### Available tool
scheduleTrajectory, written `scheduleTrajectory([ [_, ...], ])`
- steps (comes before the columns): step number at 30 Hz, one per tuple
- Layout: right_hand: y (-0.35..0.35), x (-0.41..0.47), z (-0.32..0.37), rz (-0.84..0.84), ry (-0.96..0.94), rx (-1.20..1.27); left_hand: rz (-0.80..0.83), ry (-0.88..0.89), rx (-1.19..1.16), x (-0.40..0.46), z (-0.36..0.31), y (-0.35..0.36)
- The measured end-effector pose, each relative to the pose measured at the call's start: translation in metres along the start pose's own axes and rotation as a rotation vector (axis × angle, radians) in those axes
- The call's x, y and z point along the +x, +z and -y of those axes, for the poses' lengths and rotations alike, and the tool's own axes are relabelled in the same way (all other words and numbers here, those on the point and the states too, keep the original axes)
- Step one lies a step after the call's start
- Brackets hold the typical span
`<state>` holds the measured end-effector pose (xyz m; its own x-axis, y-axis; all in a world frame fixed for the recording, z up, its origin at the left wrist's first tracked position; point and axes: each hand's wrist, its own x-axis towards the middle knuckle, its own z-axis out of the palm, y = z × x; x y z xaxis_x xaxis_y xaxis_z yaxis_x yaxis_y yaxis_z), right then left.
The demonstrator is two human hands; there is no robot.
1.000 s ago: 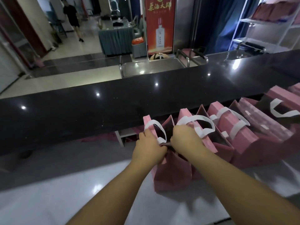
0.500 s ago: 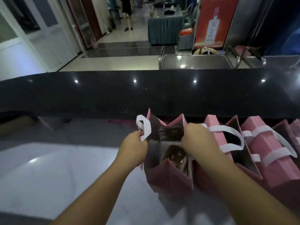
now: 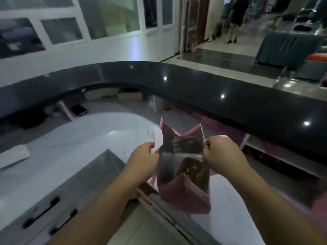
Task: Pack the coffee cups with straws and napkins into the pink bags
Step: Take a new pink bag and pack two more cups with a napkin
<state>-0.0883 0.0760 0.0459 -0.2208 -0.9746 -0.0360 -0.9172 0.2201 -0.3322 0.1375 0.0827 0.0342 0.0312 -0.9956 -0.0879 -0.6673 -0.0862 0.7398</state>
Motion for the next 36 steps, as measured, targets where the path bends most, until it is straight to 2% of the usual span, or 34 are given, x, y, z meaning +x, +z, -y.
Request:
scheduleTrajectory([
  [7, 0.067, -0.031, 0.182, 0.067, -0.23, 0.008, -0.194, -0.126, -0.029, -0.032, 0.134, -0.141],
  [15, 0.141, -0.082, 0.35, 0.153, -0.479, 0.075, -0.425, -0.315, 0.029, -0.081, 0.25, -0.25],
  [26, 0.224, -0.092, 0.534, 0.375, -0.838, 0.091, -0.679, -0.579, -0.016, -0.109, 0.365, -0.354],
  [36, 0.274, -0.09, 0.65, 0.533, -1.124, 0.033, -0.768, -0.826, 0.058, -0.112, 0.419, -0.427],
])
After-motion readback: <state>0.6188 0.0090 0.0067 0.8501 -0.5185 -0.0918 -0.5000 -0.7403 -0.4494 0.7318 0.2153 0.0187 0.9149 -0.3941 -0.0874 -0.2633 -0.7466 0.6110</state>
